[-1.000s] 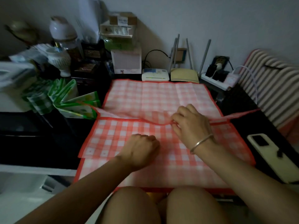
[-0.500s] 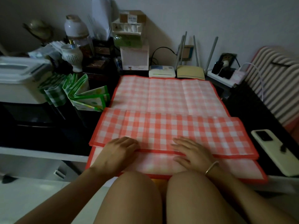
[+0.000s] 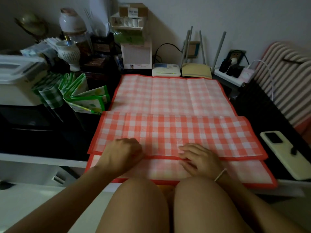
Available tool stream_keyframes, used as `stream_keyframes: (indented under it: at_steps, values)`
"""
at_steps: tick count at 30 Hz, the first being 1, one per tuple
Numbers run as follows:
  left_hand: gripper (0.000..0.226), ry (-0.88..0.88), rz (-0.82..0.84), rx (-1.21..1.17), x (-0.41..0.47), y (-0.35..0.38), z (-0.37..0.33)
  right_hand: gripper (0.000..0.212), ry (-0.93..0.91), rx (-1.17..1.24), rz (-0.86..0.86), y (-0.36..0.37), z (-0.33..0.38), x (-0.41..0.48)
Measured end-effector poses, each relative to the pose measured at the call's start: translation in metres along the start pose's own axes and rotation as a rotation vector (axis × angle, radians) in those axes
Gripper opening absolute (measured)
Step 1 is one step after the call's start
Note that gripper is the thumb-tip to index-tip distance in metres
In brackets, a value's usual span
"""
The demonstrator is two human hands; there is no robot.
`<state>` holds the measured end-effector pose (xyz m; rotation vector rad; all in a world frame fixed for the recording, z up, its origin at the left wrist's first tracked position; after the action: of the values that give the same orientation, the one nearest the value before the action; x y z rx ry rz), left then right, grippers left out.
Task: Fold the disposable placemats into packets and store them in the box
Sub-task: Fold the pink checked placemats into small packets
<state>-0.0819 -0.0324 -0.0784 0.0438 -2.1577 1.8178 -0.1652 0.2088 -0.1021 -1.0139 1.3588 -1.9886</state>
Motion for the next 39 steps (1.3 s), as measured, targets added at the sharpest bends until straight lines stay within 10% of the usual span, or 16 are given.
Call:
stream_keyframes:
  at_steps: [8, 12, 18, 24, 28, 32, 39]
  values:
    - [0.131, -0.239, 0.515, 0.241, 0.075, 0.015, -0.003, 0.017, 0.317, 0.05, 0.043, -0.013, -0.004, 0.047]
    - [0.141, -0.245, 0.582, 0.252, 0.081, 0.025, 0.003, 0.049, 0.259, 0.014, 0.054, 0.007, 0.008, 0.091]
    - [0.137, -0.264, 0.654, 0.217, 0.084, 0.033, 0.013, 0.068, 0.282, -0.22, 0.321, 0.034, -0.03, 0.073]
    - [0.129, -0.304, 0.611, 0.121, 0.084, 0.036, 0.011, 0.067, 0.86, -0.227, 0.228, -0.003, -0.127, 0.002]
    - [0.068, -0.719, 0.088, -0.36, 0.062, 0.026, 0.044, 0.069, 0.856, -0.26, 0.193, 0.002, -0.128, 0.003]
    - [0.051, -0.958, 0.101, 0.06, 0.037, 0.014, 0.067, 0.068, 0.858, -0.258, 0.185, 0.001, -0.127, 0.002]
    - [0.062, -0.922, 0.113, 0.12, 0.04, 0.015, 0.047, 0.069, 0.856, -0.266, 0.178, 0.0, -0.125, 0.003]
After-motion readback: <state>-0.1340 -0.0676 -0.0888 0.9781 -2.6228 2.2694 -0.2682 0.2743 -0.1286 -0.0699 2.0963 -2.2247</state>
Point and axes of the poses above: each hand's wrist, its own x-axis towards the middle knuckle, its own y-axis out of the palm, z = x × y, the point moved 3 cm from there along x, towards the middle knuckle, and after that the axes turned 1 degree about -z, right-handed, at the moved point
